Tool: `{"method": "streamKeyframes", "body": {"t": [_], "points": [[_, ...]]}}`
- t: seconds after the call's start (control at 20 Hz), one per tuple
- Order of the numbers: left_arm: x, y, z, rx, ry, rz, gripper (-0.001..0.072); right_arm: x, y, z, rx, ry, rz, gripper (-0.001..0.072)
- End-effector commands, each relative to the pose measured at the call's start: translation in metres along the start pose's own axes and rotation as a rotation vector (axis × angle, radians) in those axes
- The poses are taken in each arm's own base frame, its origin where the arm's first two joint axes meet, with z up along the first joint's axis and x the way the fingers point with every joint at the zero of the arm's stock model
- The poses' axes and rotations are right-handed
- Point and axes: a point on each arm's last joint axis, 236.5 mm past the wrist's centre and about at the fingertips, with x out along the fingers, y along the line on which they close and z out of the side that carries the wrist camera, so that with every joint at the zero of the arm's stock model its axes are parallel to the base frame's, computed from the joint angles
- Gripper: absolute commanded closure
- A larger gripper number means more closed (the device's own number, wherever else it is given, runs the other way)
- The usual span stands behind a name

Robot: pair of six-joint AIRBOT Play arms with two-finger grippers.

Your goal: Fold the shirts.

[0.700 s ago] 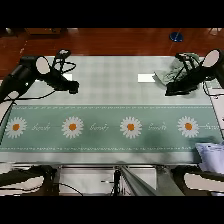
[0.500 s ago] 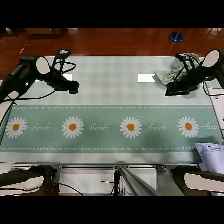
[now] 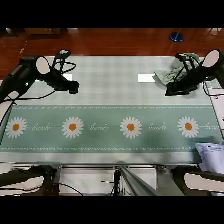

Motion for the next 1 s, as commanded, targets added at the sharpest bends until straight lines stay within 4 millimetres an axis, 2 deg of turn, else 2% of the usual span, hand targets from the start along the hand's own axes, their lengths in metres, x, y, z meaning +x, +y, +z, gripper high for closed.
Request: {"method": "streamKeyframes", "body": {"t": [0.0,0.75,0.85,0.95], "points": [[0.000,0.000,0.000,0.001,-0.001,0.000,0.0166,0.000,0.000,0.000,0.000,0.001,0.001,0.0301],[0.000,0.000,0.000,0.000,-0.001,-0.001,0.0166,0.000,0.000,0.002,-0.001,-0.008,-0.001,0.0301],[0.000,0.001,0.010,0.001,-0.040,0.004,0.0166,-0.003,-0.001,0.024,0.001,-0.098,-0.005,0.0301],[-0.002,0.002,0.015,0.001,-0.059,0.006,0.0166,-0.025,-0.010,0.062,-0.031,-0.246,-0.058,0.0301]]}}
